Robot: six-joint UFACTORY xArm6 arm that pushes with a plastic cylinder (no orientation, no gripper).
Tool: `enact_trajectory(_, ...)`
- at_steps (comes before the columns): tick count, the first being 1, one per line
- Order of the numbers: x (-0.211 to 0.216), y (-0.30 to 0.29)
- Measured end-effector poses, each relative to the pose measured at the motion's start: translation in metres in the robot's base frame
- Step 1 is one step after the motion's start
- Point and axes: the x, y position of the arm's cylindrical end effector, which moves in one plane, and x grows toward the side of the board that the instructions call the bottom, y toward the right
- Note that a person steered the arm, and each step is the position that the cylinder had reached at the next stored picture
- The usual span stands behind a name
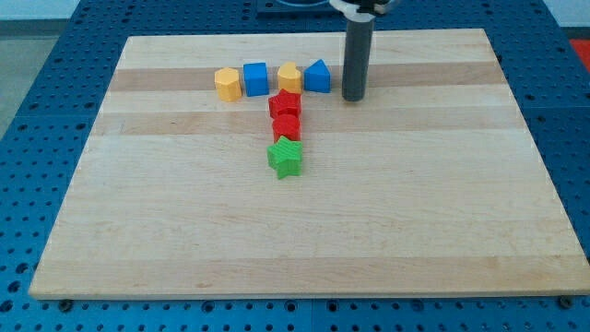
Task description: Move the blue triangle to the top left of the red star
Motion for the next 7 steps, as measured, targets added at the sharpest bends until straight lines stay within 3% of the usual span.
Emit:
enact_trajectory(2,-0.025,-0.007)
enact_trajectory(7,-0.026,-0.061)
